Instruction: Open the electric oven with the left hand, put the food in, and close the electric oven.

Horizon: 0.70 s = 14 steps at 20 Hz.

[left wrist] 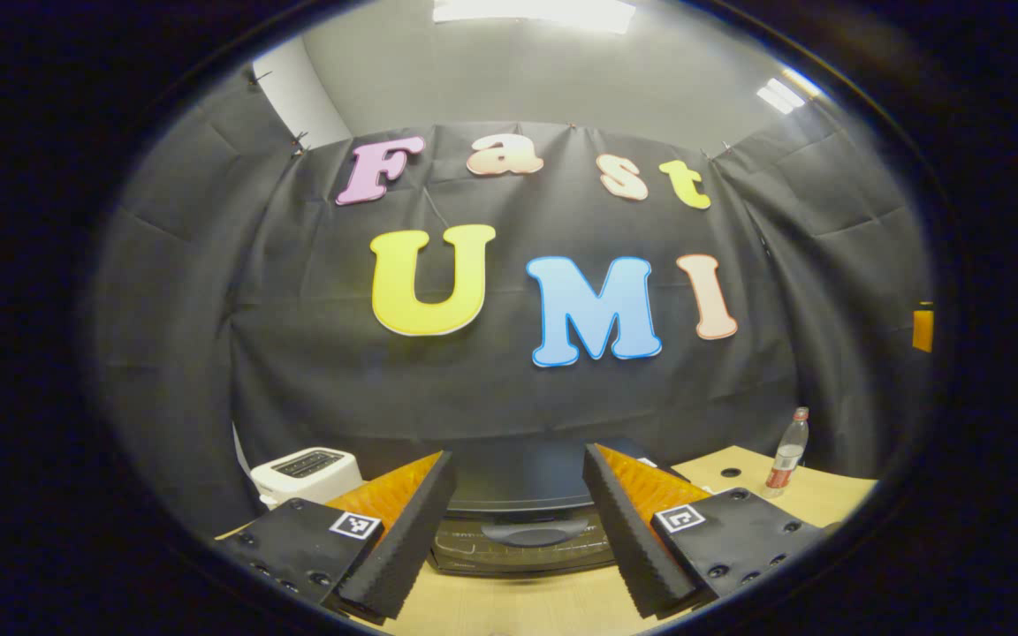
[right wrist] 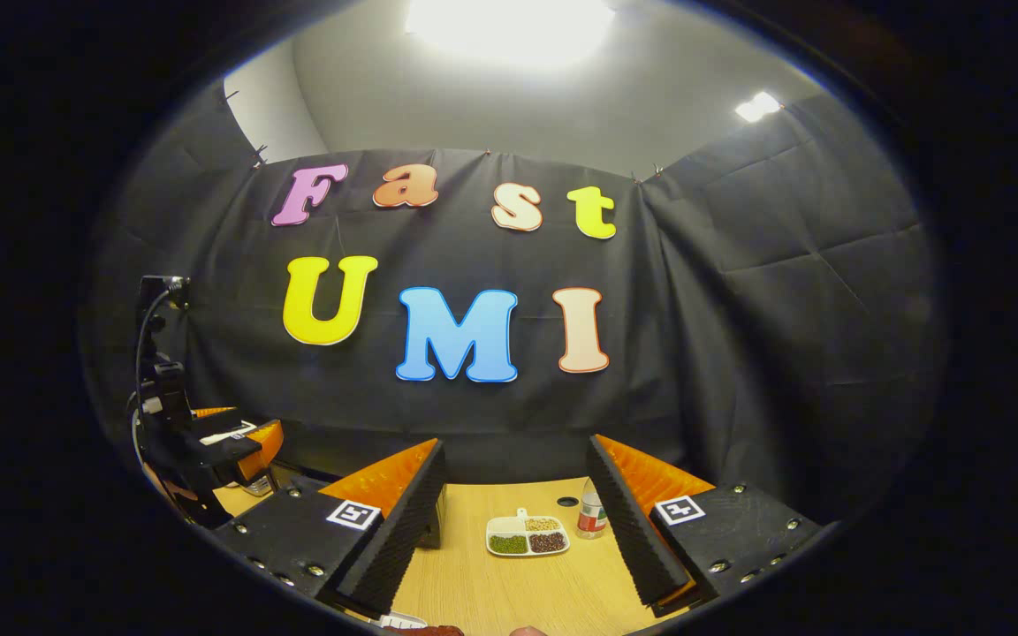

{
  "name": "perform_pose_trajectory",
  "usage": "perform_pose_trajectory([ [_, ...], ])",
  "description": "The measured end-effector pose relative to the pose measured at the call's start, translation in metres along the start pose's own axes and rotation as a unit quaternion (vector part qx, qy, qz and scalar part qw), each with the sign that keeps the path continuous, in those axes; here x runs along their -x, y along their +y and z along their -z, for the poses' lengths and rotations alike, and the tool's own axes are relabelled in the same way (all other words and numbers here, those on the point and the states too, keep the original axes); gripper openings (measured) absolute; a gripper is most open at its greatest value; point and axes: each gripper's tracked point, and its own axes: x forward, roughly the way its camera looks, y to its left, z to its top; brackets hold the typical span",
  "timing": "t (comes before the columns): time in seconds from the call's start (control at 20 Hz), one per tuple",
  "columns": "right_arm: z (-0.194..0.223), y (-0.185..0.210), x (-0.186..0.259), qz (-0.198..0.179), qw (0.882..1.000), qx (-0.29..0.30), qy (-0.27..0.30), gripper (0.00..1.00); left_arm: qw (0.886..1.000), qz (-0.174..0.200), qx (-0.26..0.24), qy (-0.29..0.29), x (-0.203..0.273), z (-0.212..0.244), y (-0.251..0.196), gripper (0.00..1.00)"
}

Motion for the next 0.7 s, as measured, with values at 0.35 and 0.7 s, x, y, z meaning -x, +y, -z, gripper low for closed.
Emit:
perform_pose_trajectory([
  [0.35,0.015,-0.005,-0.004,0.042,0.999,0.01,0.02,0.97,0.999,0.024,-0.019,0.038,-0.055,0.059,-0.011,0.95],
  [0.7,0.017,-0.01,-0.007,0.056,0.997,0.032,0.033,0.97,0.997,0.025,-0.025,0.069,-0.091,0.105,-0.013,1.0],
])
